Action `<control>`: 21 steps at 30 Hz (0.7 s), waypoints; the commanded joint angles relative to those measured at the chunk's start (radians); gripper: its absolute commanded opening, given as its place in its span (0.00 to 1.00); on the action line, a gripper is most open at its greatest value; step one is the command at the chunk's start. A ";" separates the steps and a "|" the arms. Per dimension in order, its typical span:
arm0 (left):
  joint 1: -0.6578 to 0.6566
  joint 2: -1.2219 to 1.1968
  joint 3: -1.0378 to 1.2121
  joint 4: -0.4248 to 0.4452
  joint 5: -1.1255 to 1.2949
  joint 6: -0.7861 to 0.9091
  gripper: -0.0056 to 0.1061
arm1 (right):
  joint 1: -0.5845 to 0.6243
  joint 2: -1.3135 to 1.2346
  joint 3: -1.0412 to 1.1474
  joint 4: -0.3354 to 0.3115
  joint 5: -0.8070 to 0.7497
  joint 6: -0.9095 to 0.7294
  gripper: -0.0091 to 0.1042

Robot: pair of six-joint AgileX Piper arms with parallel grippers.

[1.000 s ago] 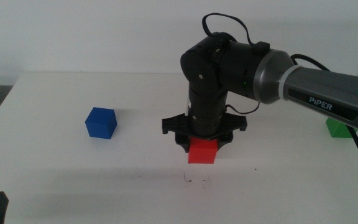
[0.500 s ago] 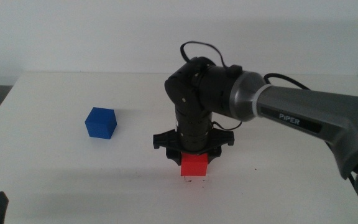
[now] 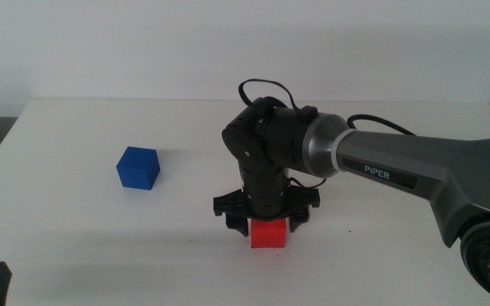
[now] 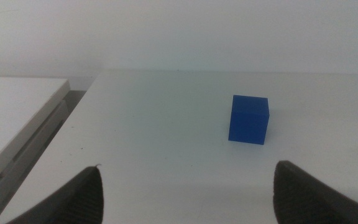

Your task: Stack red cubes first, then green, then blue cubes in a specific spot.

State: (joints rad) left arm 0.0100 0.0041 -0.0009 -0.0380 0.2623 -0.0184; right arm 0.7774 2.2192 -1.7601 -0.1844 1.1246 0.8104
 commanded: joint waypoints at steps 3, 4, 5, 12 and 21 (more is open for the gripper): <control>0.000 -0.004 0.001 -0.002 -0.011 -0.005 0.89 | 0.028 -0.061 0.005 -0.054 0.034 0.000 0.86; 0.000 -0.004 0.001 -0.002 -0.011 -0.005 0.89 | 0.037 -0.096 0.005 -0.078 0.048 -0.005 0.90; 0.000 -0.004 0.001 -0.002 -0.011 -0.005 0.89 | 0.048 -0.135 0.005 -0.098 0.070 -0.012 0.90; 0.000 -0.004 0.001 -0.002 -0.011 -0.005 0.89 | -0.011 -0.465 0.174 -0.185 0.005 -0.138 0.90; 0.000 -0.004 0.001 -0.002 -0.011 -0.005 0.89 | -0.645 -0.548 0.301 0.041 -0.190 -0.715 0.90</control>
State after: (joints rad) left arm 0.0100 0.0041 -0.0009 -0.0380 0.2623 -0.0184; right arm 0.2132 1.6656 -1.4653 -0.1786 0.9586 0.2045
